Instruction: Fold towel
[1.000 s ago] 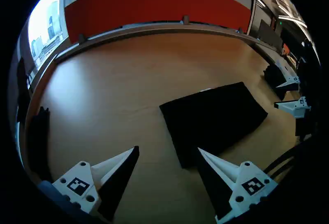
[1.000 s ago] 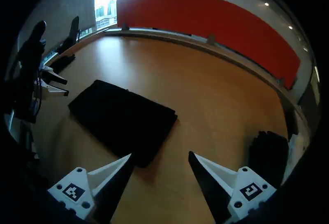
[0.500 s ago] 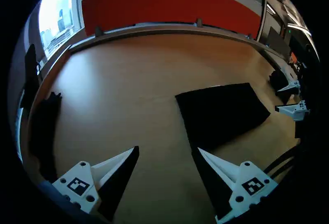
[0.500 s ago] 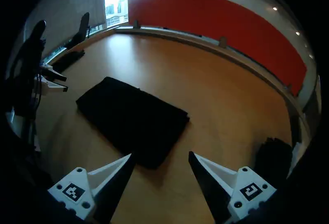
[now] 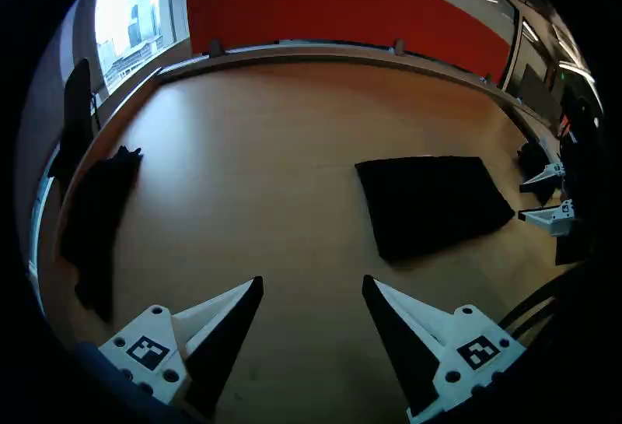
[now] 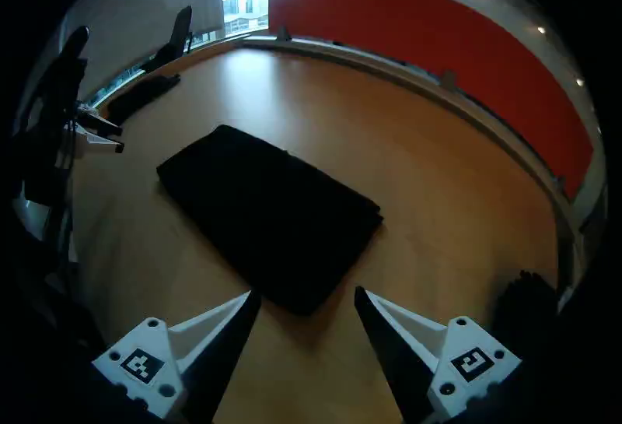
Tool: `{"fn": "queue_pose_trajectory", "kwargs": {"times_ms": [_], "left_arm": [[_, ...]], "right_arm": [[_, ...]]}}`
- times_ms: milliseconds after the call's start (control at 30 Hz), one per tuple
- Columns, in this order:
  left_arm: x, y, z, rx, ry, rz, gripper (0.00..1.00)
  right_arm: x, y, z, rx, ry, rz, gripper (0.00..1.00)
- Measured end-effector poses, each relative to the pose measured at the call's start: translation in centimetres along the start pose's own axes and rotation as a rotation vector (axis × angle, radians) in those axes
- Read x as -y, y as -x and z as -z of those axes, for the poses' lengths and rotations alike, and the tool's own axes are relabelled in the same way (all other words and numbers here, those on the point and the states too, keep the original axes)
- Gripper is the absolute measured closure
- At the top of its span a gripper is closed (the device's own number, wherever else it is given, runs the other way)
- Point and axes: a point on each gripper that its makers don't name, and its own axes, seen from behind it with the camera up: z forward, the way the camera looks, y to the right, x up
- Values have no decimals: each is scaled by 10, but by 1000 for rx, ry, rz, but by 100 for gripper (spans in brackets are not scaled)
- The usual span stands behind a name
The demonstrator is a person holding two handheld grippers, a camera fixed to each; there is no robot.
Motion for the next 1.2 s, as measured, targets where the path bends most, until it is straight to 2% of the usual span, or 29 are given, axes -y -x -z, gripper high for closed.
{"fn": "queue_pose_trajectory", "kwargs": {"times_ms": [167, 300, 433, 633, 900, 1200], "left_arm": [[3, 10, 8, 3, -10, 33, 5], [6, 17, 13, 7, -17, 53, 5], [10, 21, 16, 8, -26, 63, 5], [14, 22, 21, 5, -35, 69, 5], [12, 22, 22, 3, -37, 66, 5], [12, 22, 23, 2, -37, 67, 5]], "right_arm": [[2, 12, -6, 39, -21, 5, 23], [2, 21, -10, 65, -37, 10, 43], [2, 27, -12, 83, -50, 15, 50], [4, 29, -13, 91, -73, 19, 51], [5, 25, -15, 83, -87, 36, 70], [1, 24, -17, 87, -89, 44, 84]]}}
